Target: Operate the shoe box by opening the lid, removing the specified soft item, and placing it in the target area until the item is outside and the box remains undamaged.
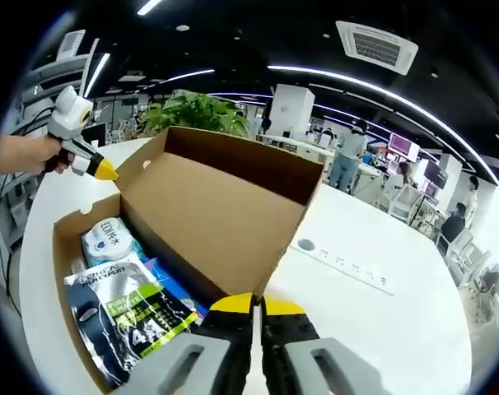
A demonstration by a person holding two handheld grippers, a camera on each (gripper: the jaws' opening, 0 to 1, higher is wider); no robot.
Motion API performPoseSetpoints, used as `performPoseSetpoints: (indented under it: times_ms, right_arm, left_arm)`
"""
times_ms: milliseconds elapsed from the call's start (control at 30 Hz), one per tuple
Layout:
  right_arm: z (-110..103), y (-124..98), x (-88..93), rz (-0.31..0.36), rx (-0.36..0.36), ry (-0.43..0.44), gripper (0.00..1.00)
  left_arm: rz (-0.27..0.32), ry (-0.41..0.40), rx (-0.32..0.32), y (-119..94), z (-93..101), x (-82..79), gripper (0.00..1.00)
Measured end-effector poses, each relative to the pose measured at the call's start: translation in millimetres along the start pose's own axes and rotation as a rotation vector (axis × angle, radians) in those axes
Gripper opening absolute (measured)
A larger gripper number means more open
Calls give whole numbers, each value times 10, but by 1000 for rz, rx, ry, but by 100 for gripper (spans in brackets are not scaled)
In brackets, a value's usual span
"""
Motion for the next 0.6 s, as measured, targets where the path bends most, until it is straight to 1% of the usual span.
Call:
performPoseSetpoints:
  times_ms: [200,600]
  right_arm:
    - [26,29,-9,-1,-1,14,0]
    - [80,117,-22,-10,-6,6,0]
  left_arm:
    - [-8,7,1,34,-13,-31,1]
    - [-10,-3,-7,117,-16,-70,1]
Point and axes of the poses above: the point that each gripper's makers call its tool centre point, and the gripper's own axes: y roughly forward along the fingers, z roughly to its right, x roughly out of its underside, the point moved 7 cm from there along -y, roughly backward along the fingers, and after that the axes turned 12 degrees about -y, right-handed, at the moved point
